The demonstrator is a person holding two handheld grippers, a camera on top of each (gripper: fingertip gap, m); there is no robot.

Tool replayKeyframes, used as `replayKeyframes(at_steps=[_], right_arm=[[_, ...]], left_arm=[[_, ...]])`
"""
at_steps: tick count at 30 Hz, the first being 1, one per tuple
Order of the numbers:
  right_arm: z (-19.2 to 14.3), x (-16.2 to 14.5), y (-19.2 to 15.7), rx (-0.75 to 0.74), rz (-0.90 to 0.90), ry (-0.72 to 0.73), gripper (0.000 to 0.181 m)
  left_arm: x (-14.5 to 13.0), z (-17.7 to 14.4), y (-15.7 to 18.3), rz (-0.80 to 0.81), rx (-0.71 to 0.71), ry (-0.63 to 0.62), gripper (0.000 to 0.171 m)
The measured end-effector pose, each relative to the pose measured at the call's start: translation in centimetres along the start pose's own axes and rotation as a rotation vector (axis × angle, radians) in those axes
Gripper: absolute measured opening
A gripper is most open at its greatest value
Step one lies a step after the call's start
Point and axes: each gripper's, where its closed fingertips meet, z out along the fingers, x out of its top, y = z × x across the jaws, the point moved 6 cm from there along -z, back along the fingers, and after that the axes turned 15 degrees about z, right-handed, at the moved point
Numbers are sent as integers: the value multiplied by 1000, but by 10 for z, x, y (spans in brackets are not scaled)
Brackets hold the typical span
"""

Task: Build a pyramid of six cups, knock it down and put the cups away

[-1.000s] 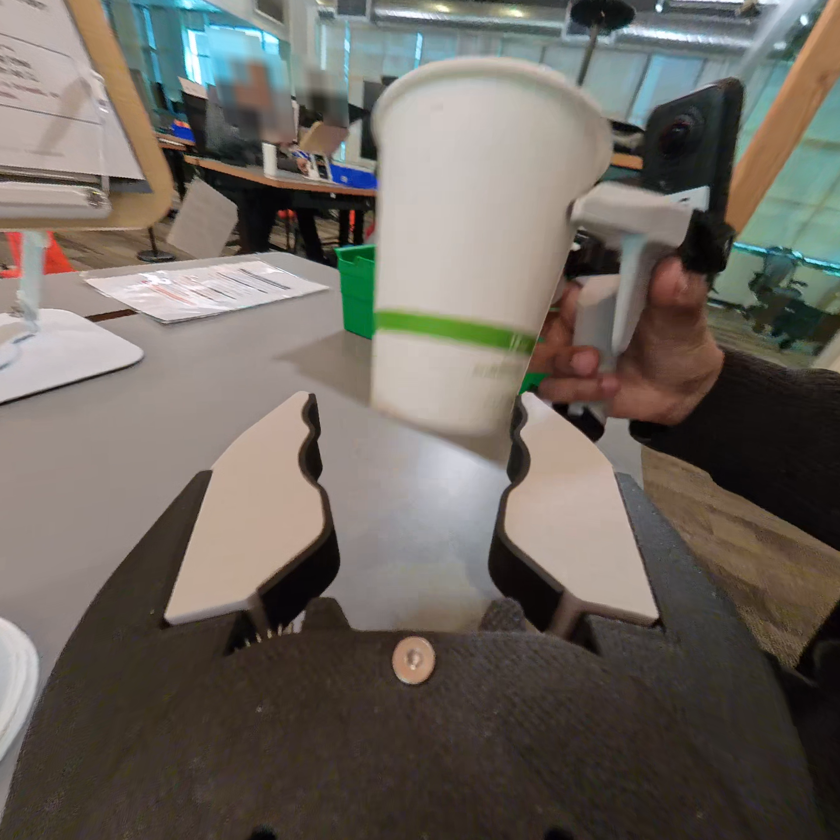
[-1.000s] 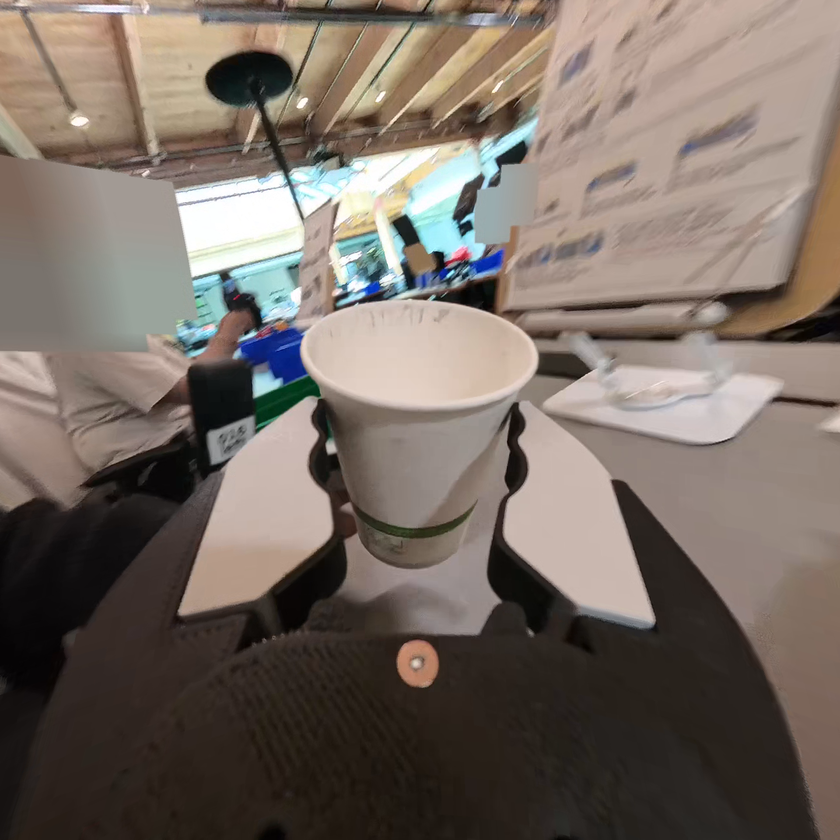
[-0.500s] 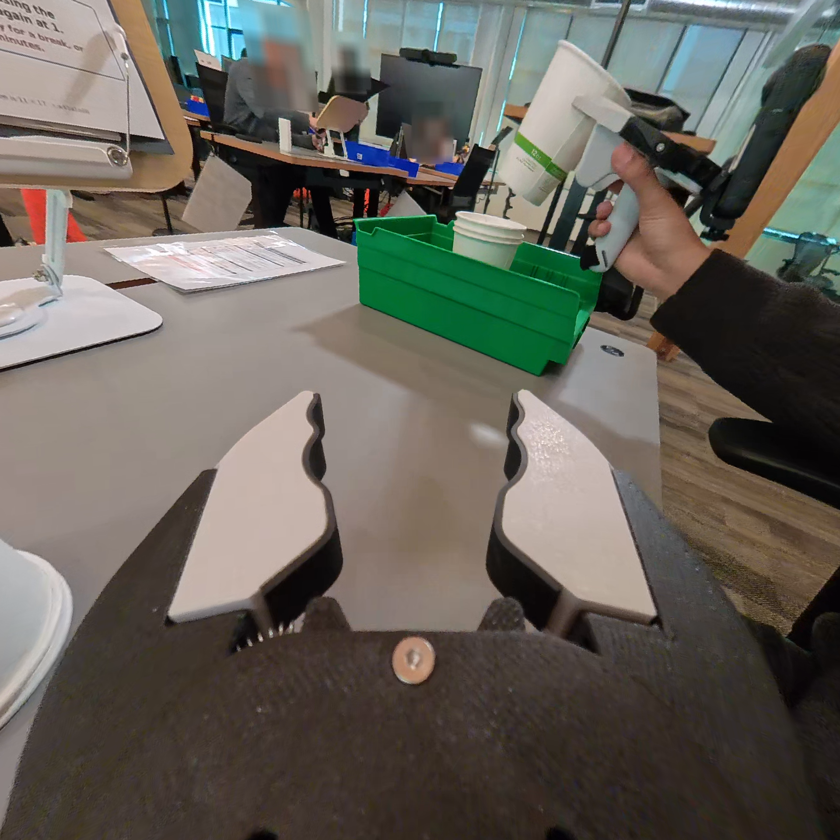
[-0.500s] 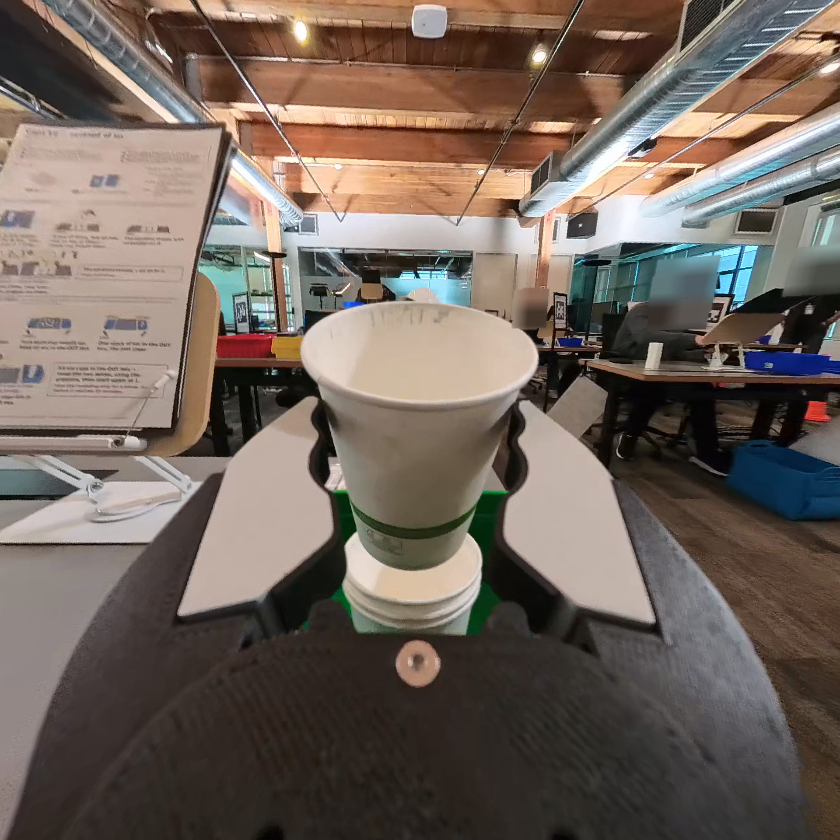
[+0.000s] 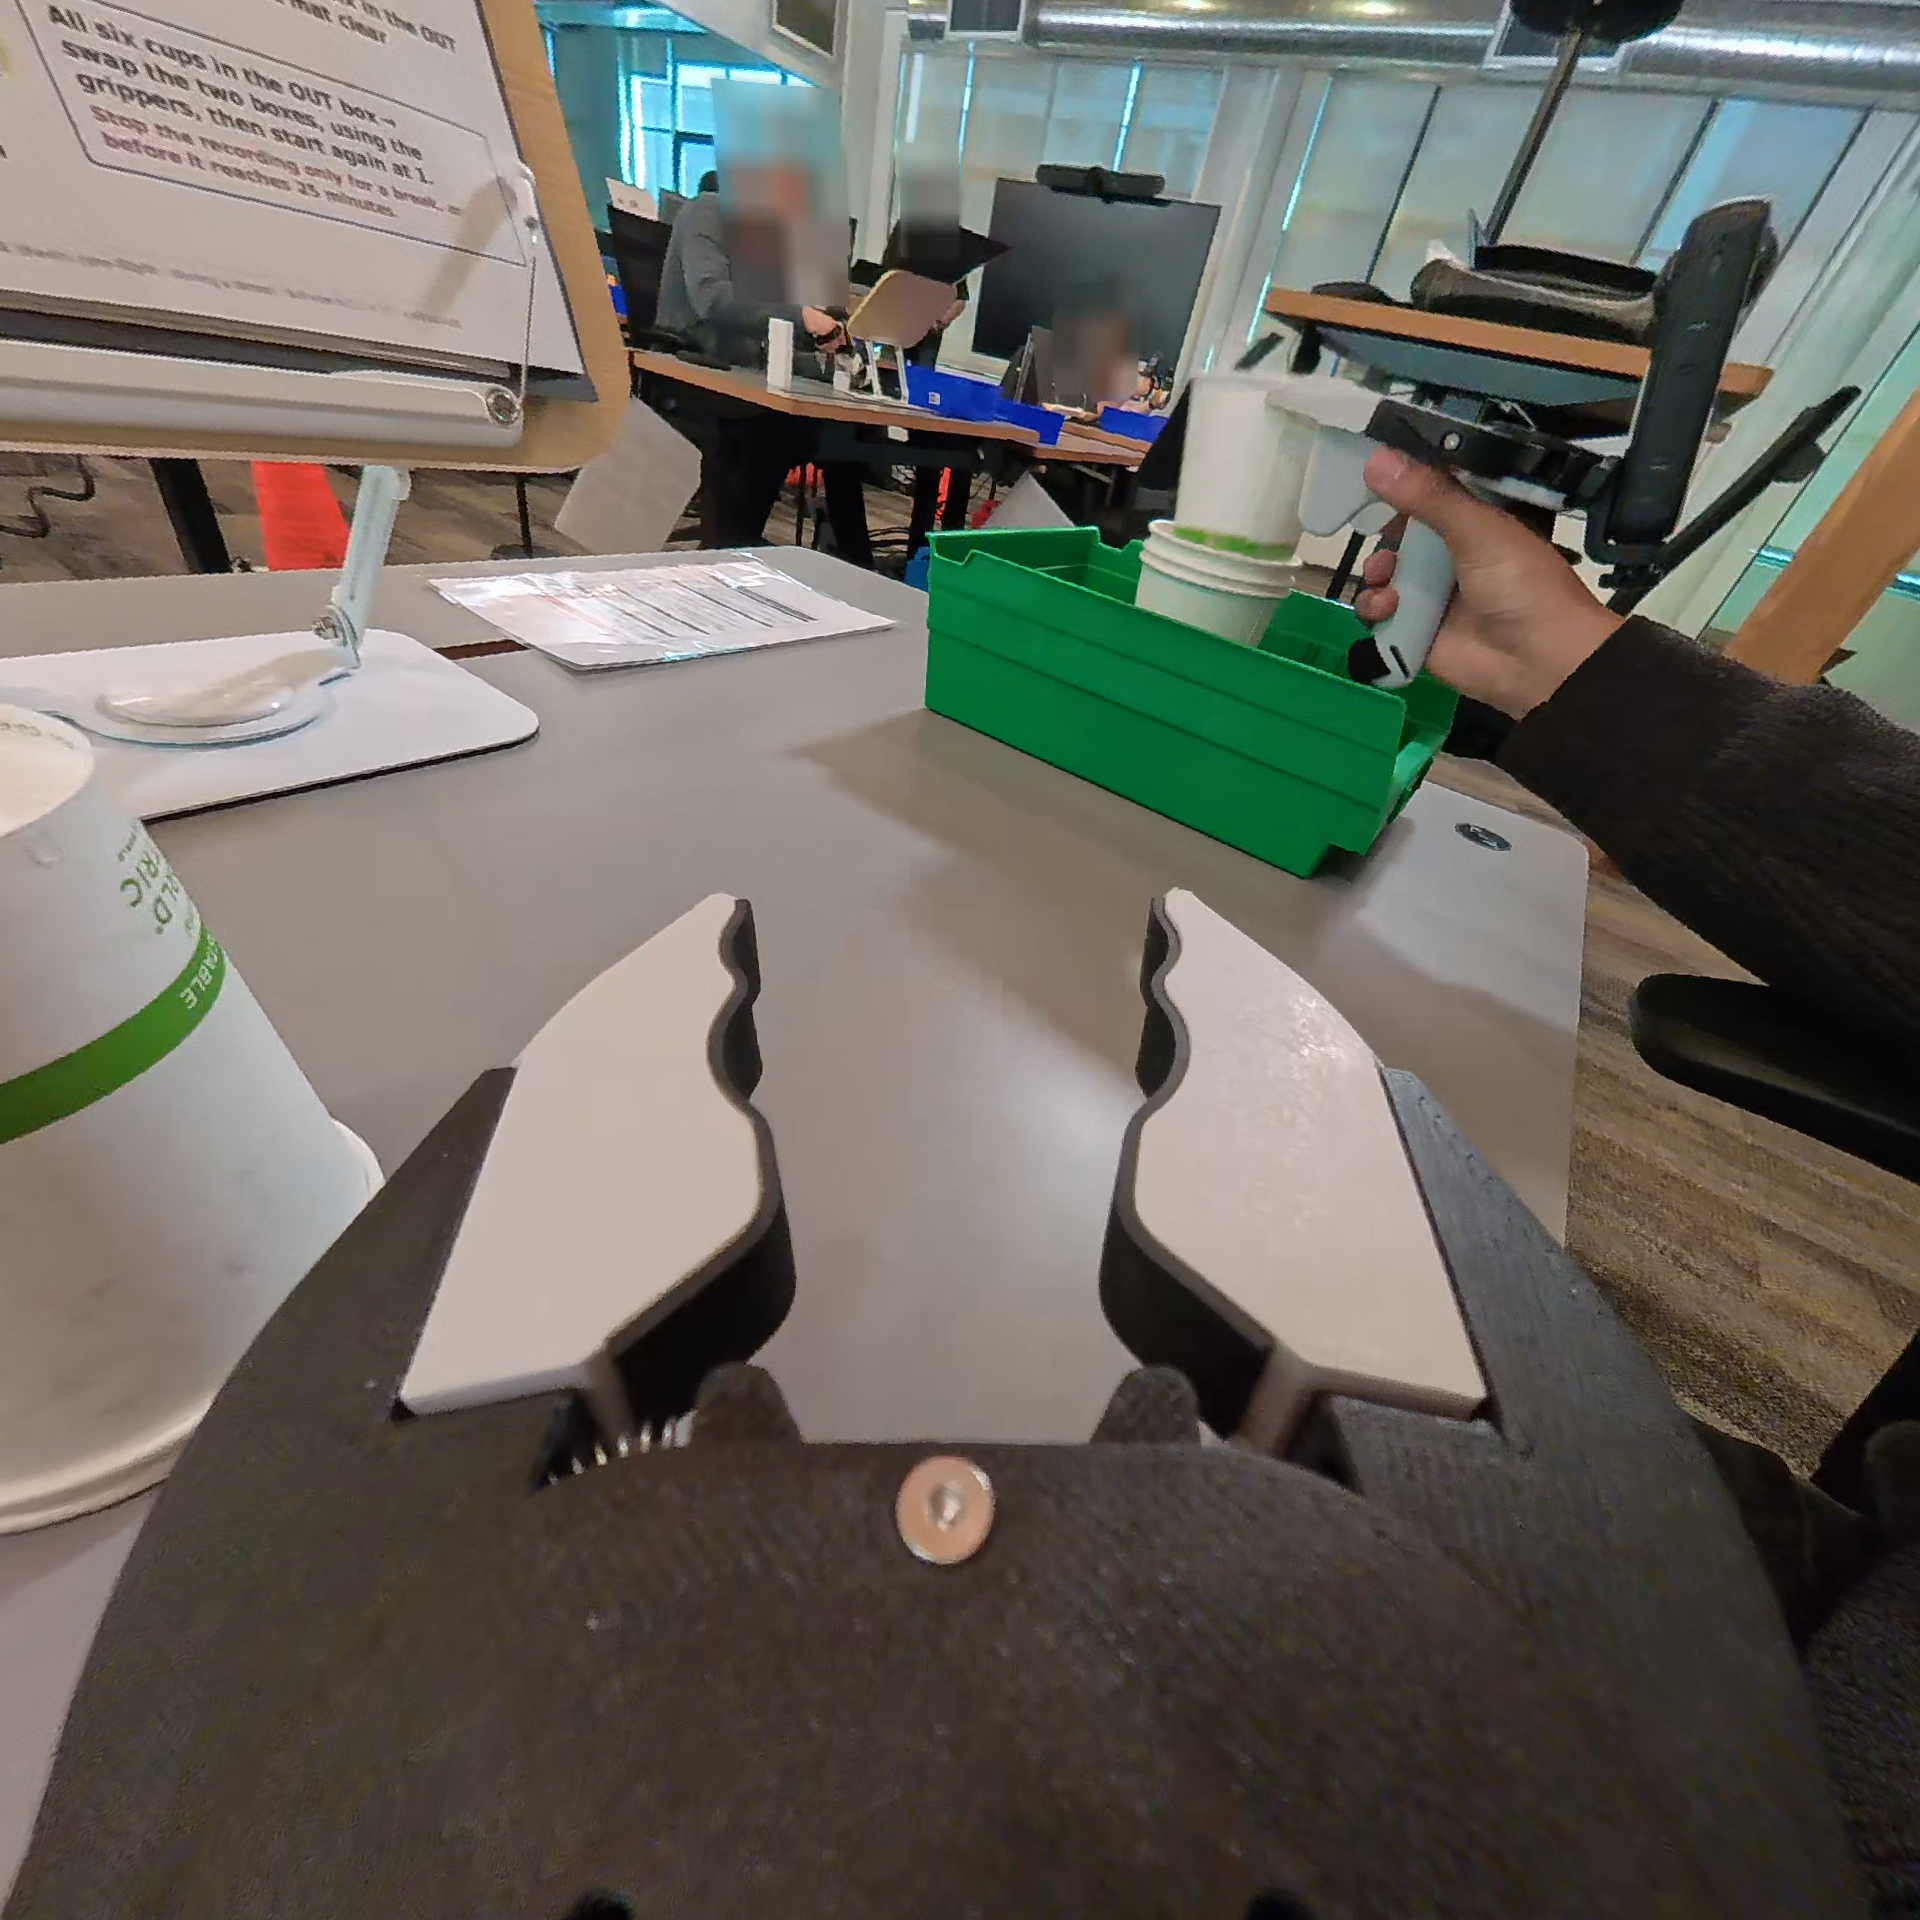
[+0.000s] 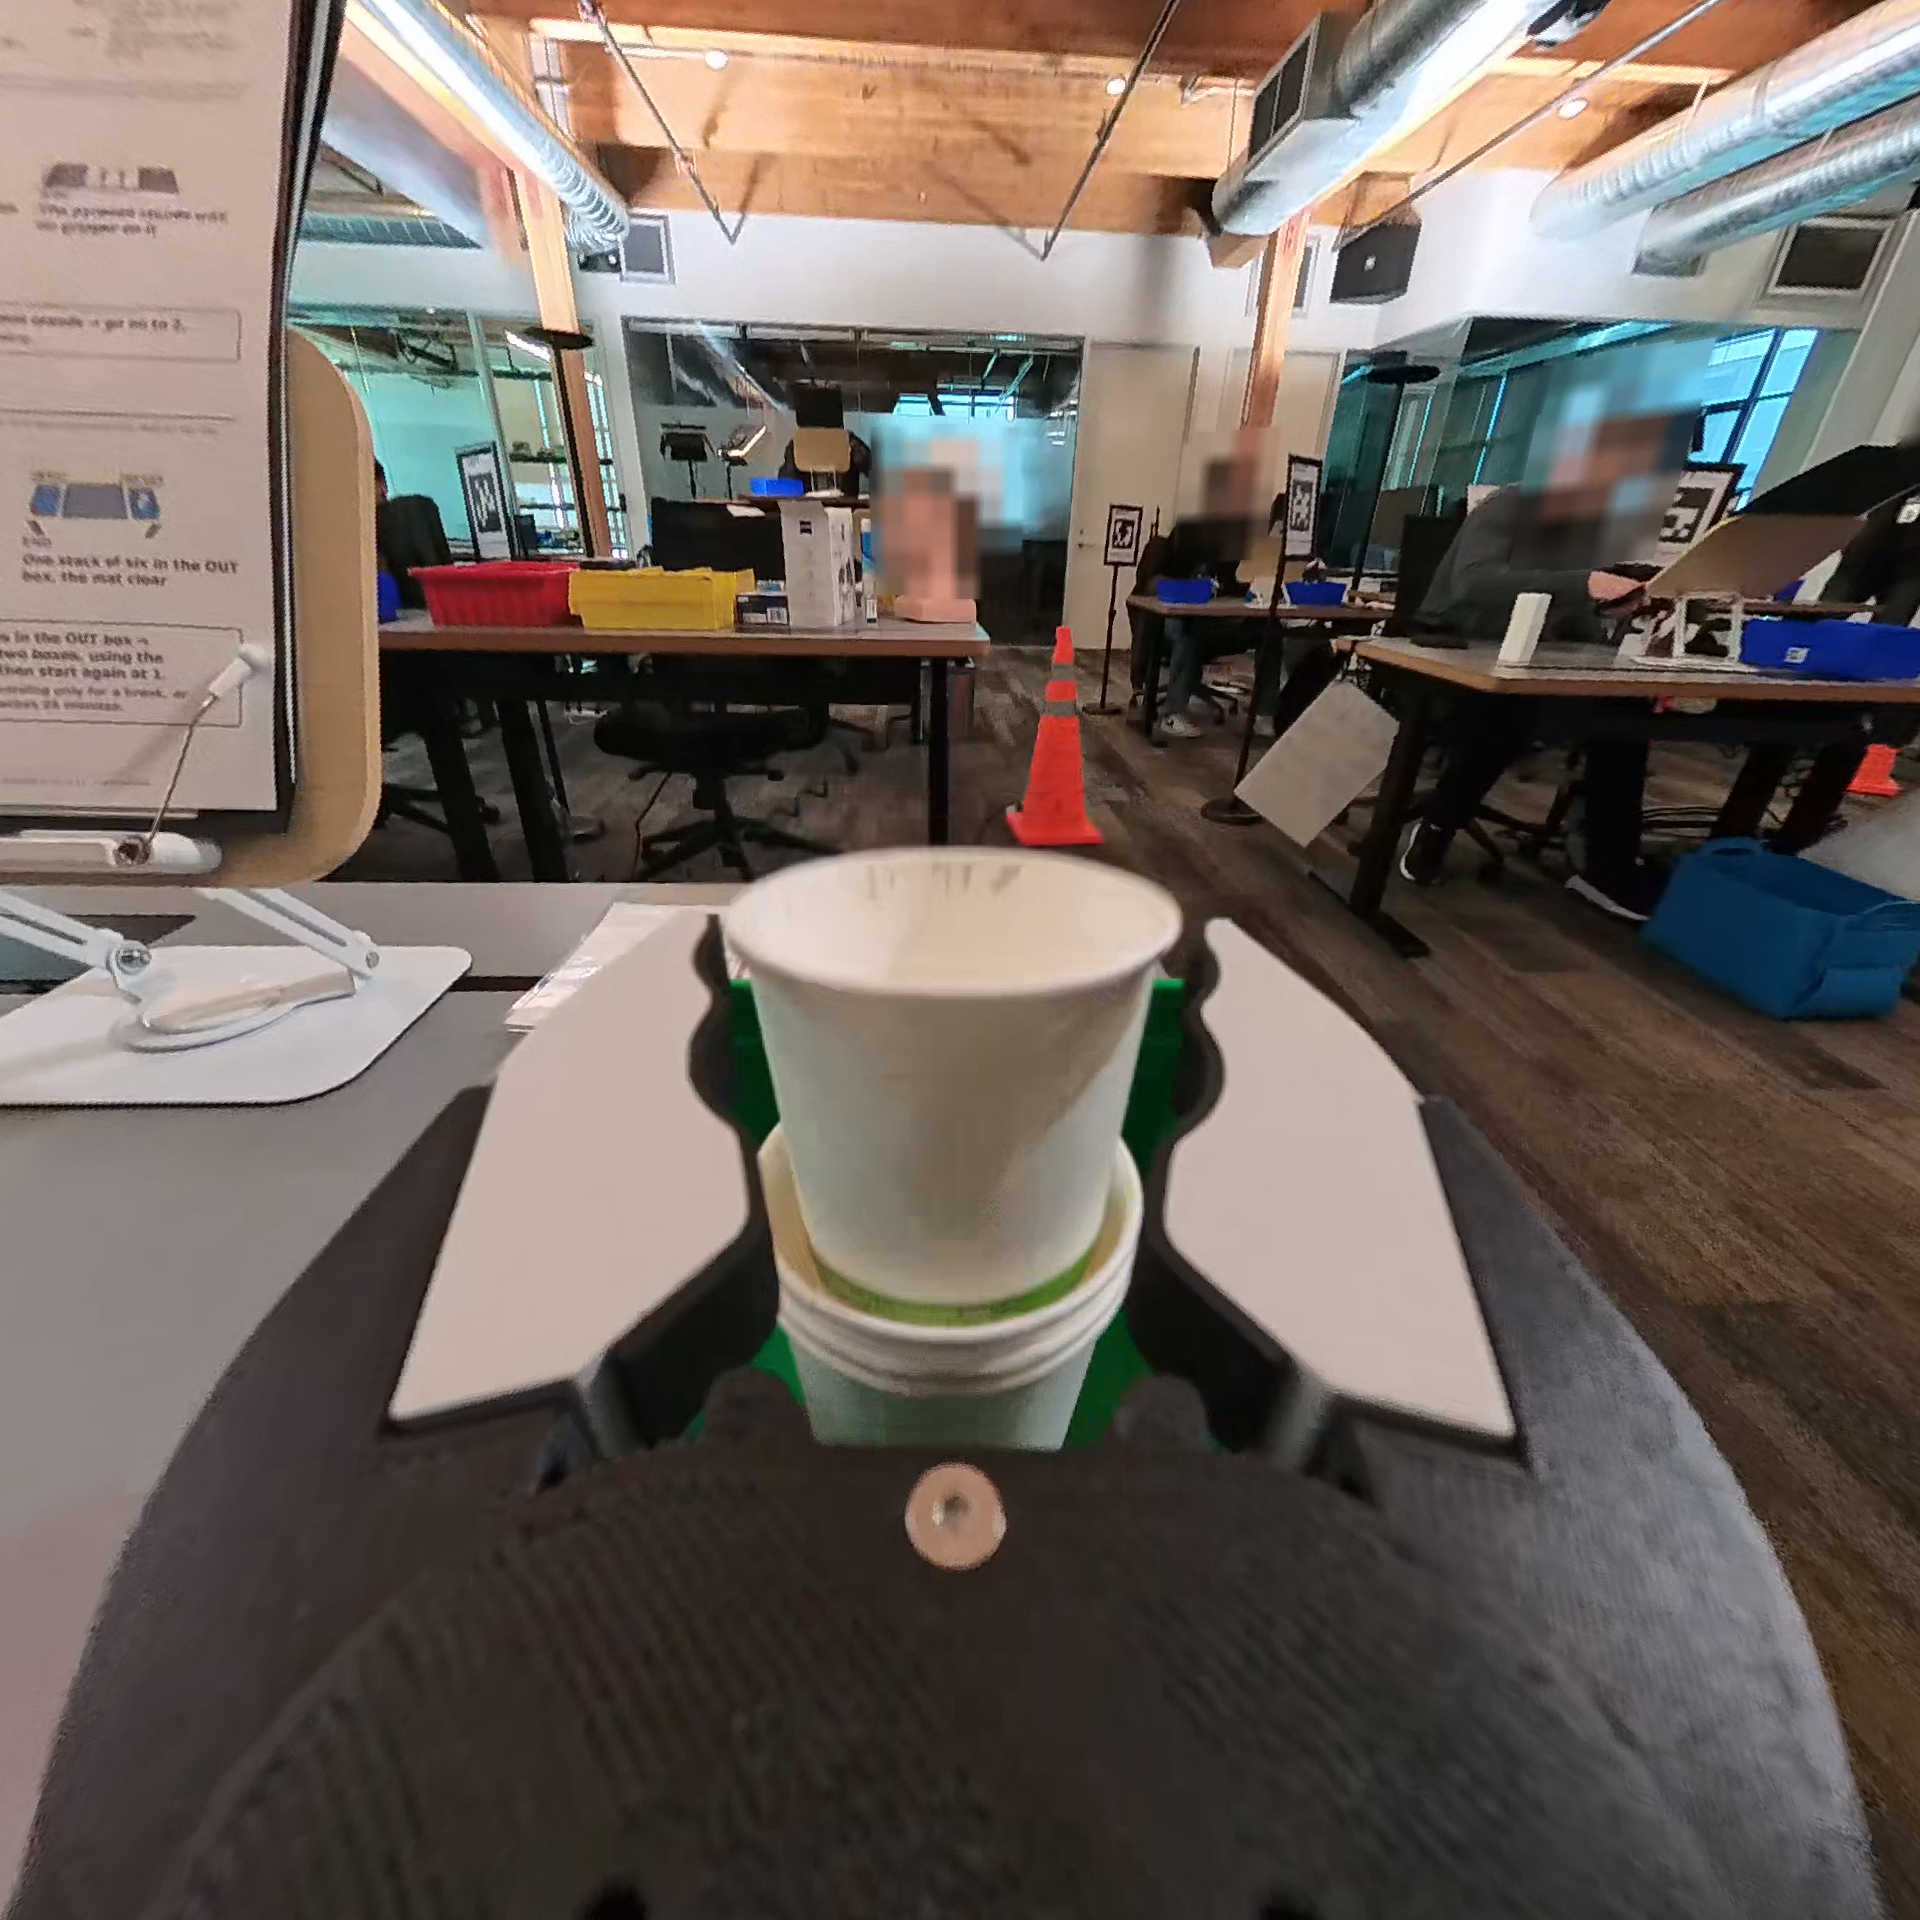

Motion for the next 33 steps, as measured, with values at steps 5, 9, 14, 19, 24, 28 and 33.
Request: replayKeyframes(at_steps=[5, 9, 14, 19, 24, 28, 33], right_arm=[[-6, 6, -1, 8, 29, 26, 85], [-16, 21, -3, 28, 81, 84, 83], [-36, 47, -26, 114, 194, 232, 71], [-48, 50, -81, 254, 212, 233, 71], [-65, 23, -162, 441, 219, 163, 67], [-81, -28, -221, 578, 217, 26, 66], [-93, -79, -255, 660, 151, -132, 65]], left_arm=[[-1, 3, 0, -1, -6, -6, 72], [0, 6, 0, 3, -9, -2, 72], [10, 0, -18, 14, 47, 30, 67], [23, -21, -59, 62, 274, 74, 63], [23, -37, -101, 177, 550, -37, 62], [0, -26, -118, 196, 563, -242, 78], [-9, -11, -124, 114, 513, -274, 80]])
